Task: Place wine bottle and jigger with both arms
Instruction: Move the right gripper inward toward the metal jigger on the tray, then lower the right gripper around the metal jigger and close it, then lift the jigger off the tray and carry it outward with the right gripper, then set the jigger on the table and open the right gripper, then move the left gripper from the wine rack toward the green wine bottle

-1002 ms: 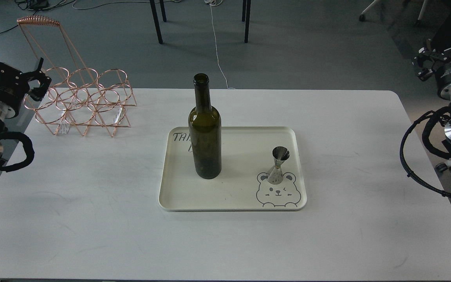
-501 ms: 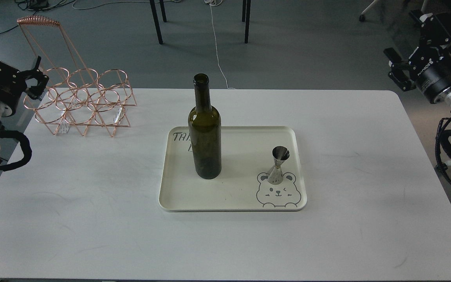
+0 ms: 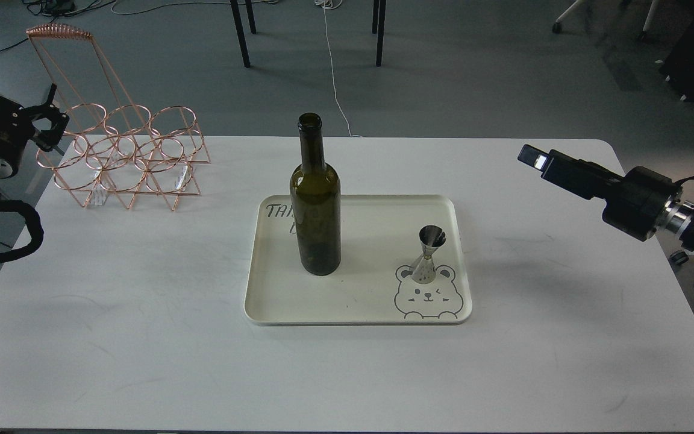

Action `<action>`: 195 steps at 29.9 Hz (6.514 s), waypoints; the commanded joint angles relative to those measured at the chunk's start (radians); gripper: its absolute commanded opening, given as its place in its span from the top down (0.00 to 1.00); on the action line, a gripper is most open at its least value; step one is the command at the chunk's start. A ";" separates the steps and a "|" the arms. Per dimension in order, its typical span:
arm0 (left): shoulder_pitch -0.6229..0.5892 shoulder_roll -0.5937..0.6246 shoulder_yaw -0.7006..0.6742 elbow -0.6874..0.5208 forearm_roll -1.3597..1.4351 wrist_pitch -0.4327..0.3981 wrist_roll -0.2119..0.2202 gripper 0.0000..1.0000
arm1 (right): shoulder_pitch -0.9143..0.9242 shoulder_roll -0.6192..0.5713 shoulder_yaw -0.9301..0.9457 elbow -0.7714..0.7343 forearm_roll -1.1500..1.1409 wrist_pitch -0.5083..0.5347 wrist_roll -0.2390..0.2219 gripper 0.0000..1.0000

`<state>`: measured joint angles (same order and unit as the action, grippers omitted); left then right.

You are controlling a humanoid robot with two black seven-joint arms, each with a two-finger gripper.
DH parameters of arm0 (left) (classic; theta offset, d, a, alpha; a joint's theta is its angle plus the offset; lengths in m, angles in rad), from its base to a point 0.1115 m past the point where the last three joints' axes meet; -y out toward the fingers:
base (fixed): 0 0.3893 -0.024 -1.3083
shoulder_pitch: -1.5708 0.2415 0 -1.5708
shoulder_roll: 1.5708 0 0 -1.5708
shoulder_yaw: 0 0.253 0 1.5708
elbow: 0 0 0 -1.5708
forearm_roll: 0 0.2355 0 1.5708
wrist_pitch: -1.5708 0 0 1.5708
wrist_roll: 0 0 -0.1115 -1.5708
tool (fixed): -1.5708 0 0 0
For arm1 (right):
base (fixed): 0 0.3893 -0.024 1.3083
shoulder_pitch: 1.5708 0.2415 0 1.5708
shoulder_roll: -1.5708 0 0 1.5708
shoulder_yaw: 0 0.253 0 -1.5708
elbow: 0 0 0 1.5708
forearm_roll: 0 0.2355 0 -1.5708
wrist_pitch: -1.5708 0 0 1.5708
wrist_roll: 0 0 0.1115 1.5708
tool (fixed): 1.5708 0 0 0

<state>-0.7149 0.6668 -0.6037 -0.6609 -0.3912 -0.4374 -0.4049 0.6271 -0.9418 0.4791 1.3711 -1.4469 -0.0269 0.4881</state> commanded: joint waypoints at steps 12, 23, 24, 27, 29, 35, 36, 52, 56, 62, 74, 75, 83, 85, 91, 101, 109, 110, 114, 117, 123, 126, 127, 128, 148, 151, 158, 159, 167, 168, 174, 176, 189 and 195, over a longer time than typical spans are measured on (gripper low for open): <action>0.002 0.010 0.001 0.000 -0.001 -0.012 0.000 0.02 | 0.008 0.098 -0.197 -0.115 -0.455 -0.168 0.001 0.02; 0.011 0.007 -0.001 0.000 -0.003 -0.007 -0.006 0.02 | 0.042 0.310 -0.215 -0.253 -0.457 -0.168 0.001 0.14; 0.012 0.007 0.001 0.001 -0.003 -0.009 -0.006 0.02 | 0.052 0.323 -0.229 -0.270 -0.457 -0.168 0.001 0.15; 0.014 0.010 0.001 0.001 -0.005 -0.011 -0.006 0.02 | 0.091 0.345 -0.278 -0.300 -0.457 -0.171 0.001 0.22; 0.014 0.010 0.001 0.003 -0.005 -0.011 -0.006 0.02 | 0.102 0.366 -0.304 -0.302 -0.457 -0.171 0.001 0.25; 0.014 0.010 0.001 0.006 -0.005 -0.012 -0.008 0.02 | 0.141 0.429 -0.310 -0.359 -0.457 -0.171 0.001 0.25; 0.014 0.010 0.001 0.006 -0.005 -0.011 -0.008 0.02 | 0.143 0.434 -0.310 -0.363 -0.457 -0.171 0.001 0.25; 0.014 0.016 0.001 0.012 -0.005 -0.012 -0.008 0.02 | 0.146 0.485 -0.315 -0.377 -0.457 -0.171 0.001 0.55; 0.014 0.016 0.001 0.012 -0.005 -0.012 -0.008 0.02 | 0.149 0.485 -0.317 -0.377 -0.457 -0.171 0.001 0.68; 0.014 0.016 0.001 0.012 -0.005 -0.012 -0.008 0.02 | 0.149 0.483 -0.317 -0.377 -0.489 -0.172 0.001 0.88; 0.012 0.016 -0.001 0.012 -0.006 -0.009 -0.008 0.02 | 0.155 0.451 -0.306 -0.372 -0.483 -0.263 0.001 0.95; 0.012 0.016 -0.001 0.012 -0.006 -0.009 -0.008 0.02 | 0.157 0.440 -0.301 -0.369 -0.478 -0.274 0.001 0.95; 0.008 0.019 -0.002 0.012 -0.006 -0.004 -0.008 0.02 | 0.143 0.289 -0.194 -0.301 -0.466 -0.295 0.001 0.95; 0.008 0.023 -0.002 0.011 -0.006 -0.003 -0.008 0.02 | 0.137 0.244 -0.166 -0.279 -0.437 -0.297 0.001 0.95; 0.003 0.028 -0.002 0.001 -0.006 0.002 -0.008 0.02 | 0.103 0.129 -0.165 -0.291 -0.285 -0.344 0.001 0.95; 0.002 0.025 0.001 0.000 -0.003 0.005 -0.008 0.02 | -0.033 0.141 -0.168 -0.507 -0.221 -0.462 0.001 0.95; 0.000 0.027 0.001 -0.002 -0.003 0.005 -0.006 0.02 | -0.047 0.241 -0.162 -0.610 -0.165 -0.462 0.001 0.95; 0.000 0.027 0.001 -0.002 -0.003 0.005 -0.006 0.02 | -0.046 0.257 -0.160 -0.624 -0.162 -0.462 0.001 0.95; 0.000 0.027 0.001 -0.002 -0.003 0.005 -0.006 0.02 | -0.047 0.310 -0.171 -0.638 -0.147 -0.462 0.001 0.94; -0.001 0.028 0.001 -0.002 -0.003 0.003 -0.006 0.02 | -0.049 0.319 -0.181 -0.645 -0.147 -0.462 0.001 0.94; -0.001 0.036 0.001 -0.002 -0.003 0.003 -0.006 0.02 | -0.050 0.317 -0.182 -0.665 -0.145 -0.462 0.001 0.88; 0.000 0.037 0.001 -0.002 -0.003 0.003 -0.006 0.02 | -0.052 0.317 -0.183 -0.662 -0.145 -0.462 0.001 0.83; -0.001 0.037 -0.001 -0.002 -0.003 0.003 -0.006 0.02 | -0.053 0.317 -0.183 -0.661 -0.145 -0.462 0.001 0.80; -0.001 0.037 -0.001 -0.002 -0.003 0.005 -0.006 0.02 | -0.055 0.317 -0.183 -0.659 -0.145 -0.462 0.001 0.77; -0.001 0.070 -0.002 -0.043 -0.003 0.002 -0.006 0.02 | -0.132 0.218 -0.191 -0.531 -0.144 -0.462 0.001 0.27; -0.001 0.068 -0.002 -0.043 -0.003 0.003 -0.006 0.02 | -0.145 0.166 -0.191 -0.482 -0.144 -0.462 0.001 0.14; -0.003 0.074 0.001 -0.043 -0.001 0.002 0.000 0.02 | -0.171 -0.012 -0.188 -0.367 -0.116 -0.462 0.001 0.03; -0.003 0.074 0.002 -0.043 -0.001 0.000 0.001 0.02 | -0.170 -0.043 -0.182 -0.345 -0.103 -0.462 0.001 0.03; -0.001 0.080 0.013 -0.043 0.000 0.002 0.005 0.02 | -0.049 -0.115 -0.159 -0.274 0.342 -0.462 0.001 0.03; -0.001 0.080 0.015 -0.043 0.000 0.000 0.005 0.02 | -0.028 -0.115 -0.159 -0.274 0.415 -0.462 0.001 0.03; -0.003 0.079 0.016 -0.034 0.003 -0.014 0.006 0.02 | 0.141 -0.016 -0.152 -0.297 0.710 -0.386 0.001 0.03; -0.005 0.079 0.016 -0.034 0.009 -0.023 0.008 0.02 | 0.174 0.044 -0.139 -0.322 0.781 -0.377 0.001 0.03; -0.024 0.073 0.015 -0.068 0.043 -0.014 0.009 0.02 | 0.194 0.291 0.192 -0.587 1.071 -0.042 0.001 0.01; -0.014 0.141 0.022 -0.170 0.045 -0.027 0.011 0.02 | 0.247 0.376 0.280 -0.808 1.223 0.168 0.001 0.01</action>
<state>-0.7391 0.7584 -0.5880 -0.7686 -0.3481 -0.4527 -0.3960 0.8401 -0.6077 0.7326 0.6758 -0.2852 0.0484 0.4887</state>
